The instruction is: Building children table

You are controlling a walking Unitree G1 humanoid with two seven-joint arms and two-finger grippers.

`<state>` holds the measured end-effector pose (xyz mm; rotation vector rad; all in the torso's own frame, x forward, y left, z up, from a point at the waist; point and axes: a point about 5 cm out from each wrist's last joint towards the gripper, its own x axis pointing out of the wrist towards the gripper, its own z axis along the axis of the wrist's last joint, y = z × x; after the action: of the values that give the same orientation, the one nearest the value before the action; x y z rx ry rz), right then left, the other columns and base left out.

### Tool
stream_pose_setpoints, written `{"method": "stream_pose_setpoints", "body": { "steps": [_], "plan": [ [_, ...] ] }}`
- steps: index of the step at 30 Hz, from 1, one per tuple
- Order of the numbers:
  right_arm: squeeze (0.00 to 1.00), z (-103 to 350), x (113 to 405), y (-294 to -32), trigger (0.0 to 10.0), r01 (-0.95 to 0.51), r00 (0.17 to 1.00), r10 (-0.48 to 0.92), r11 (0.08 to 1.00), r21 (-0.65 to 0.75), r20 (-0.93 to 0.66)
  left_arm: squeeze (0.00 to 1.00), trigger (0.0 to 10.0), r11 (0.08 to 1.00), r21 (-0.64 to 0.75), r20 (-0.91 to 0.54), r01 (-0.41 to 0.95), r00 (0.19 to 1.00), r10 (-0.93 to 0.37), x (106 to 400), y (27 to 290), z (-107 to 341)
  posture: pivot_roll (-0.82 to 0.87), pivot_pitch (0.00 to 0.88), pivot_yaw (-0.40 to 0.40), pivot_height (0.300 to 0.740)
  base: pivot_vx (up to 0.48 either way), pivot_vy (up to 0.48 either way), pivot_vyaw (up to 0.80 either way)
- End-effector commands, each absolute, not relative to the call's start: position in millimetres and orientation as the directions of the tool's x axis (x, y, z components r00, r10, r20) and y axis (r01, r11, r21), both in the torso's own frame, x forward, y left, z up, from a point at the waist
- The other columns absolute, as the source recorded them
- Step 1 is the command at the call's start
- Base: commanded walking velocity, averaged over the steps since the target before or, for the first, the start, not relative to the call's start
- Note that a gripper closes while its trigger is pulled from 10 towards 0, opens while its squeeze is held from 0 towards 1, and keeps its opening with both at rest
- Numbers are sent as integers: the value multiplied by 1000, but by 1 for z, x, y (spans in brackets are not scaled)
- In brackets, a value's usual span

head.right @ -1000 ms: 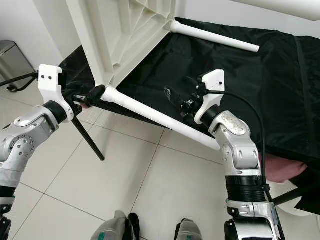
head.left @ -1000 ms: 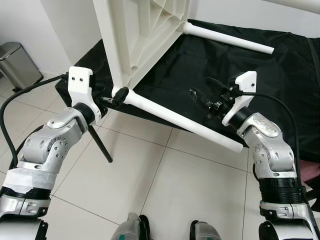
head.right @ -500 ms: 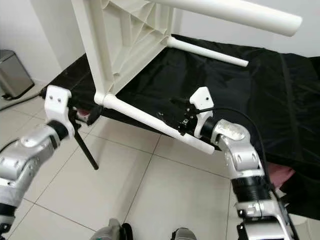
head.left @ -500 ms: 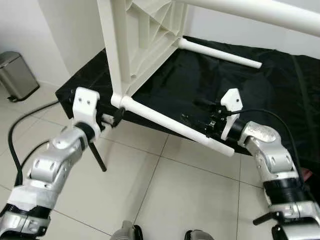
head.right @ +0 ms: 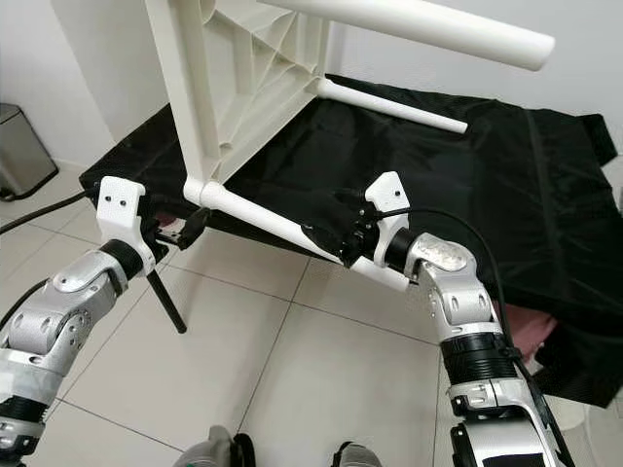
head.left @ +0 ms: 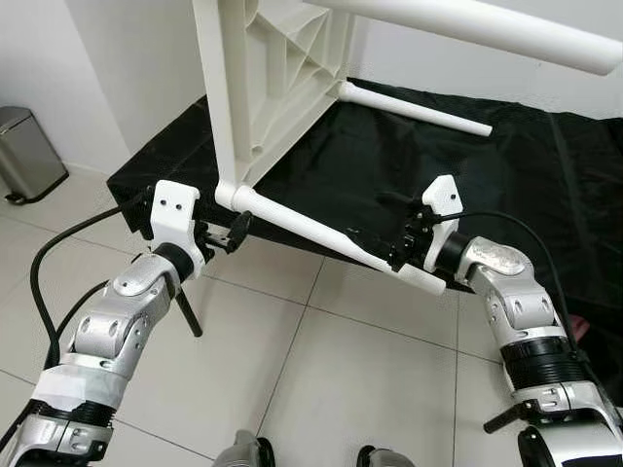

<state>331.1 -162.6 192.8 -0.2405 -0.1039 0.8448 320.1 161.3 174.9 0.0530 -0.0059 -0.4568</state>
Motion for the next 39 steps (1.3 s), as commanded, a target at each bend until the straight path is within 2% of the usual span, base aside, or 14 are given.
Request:
{"method": "stream_pose_setpoints", "body": {
  "steps": [1, 2, 3, 4, 6, 7, 14, 25, 39],
  "plan": [
    [1000, 196, 333, -163, 10000, -722, 661, 750, 643, -256, 21, 1000, 10000, 895, 79, -20, 439, 899, -438, 319, 166, 171, -50, 86, 46, 740, 0, 0, 0],
    [1000, 197, 335, -163, 10000, -704, 677, 735, 662, -258, 38, 1000, 10000, 899, 85, -27, 429, 903, -428, 320, 167, 170, -50, 86, 44, 740, 0, 0, 0],
    [1000, 198, 338, -163, 10000, -678, 699, 712, 688, -259, 63, 847, 10000, 906, 91, -32, 412, 911, -411, 322, 169, 169, -49, 84, 45, 740, 0, 0, 0],
    [671, 198, 339, -163, 10000, -656, 719, 689, 716, -239, 90, 0, 10000, 911, 92, -34, 402, 916, -400, 322, 171, 168, -47, 84, 45, 740, 0, 0, 0],
    [671, 198, 339, -163, 10000, -656, 719, 689, 716, -239, 90, 0, 10000, 911, 92, -34, 402, 916, -400, 322, 171, 168, -47, 84, 45, 740, 0, 0, 0],
    [0, 198, 341, -162, 10000, -643, 731, 674, 732, -225, 106, 0, 10000, 913, 91, -35, 397, 918, -395, 323, 172, 167, -47, 84, 45, 740, 0, 0, 0],
    [0, 192, 339, -153, 10000, -612, 757, 634, 772, -169, 155, 0, 10000, 905, 92, -32, 414, 910, -413, 319, 171, 165, -43, 89, 53, 740, 0, 0, 0],
    [0, 191, 342, -160, 10000, -596, 768, 623, 781, -188, 151, 0, 10000, 895, 111, -35, 432, 902, -431, 319, 168, 161, -43, 94, 47, 740, 0, 0, 0],
    [0, 182, 338, -164, 10000, -680, 683, 730, 628, -377, -16, 0, 10000, 881, 142, -54, 451, 892, -448, 314, 163, 155, -46, 107, 37, 740, 0, 0, 0]
  ]
}}
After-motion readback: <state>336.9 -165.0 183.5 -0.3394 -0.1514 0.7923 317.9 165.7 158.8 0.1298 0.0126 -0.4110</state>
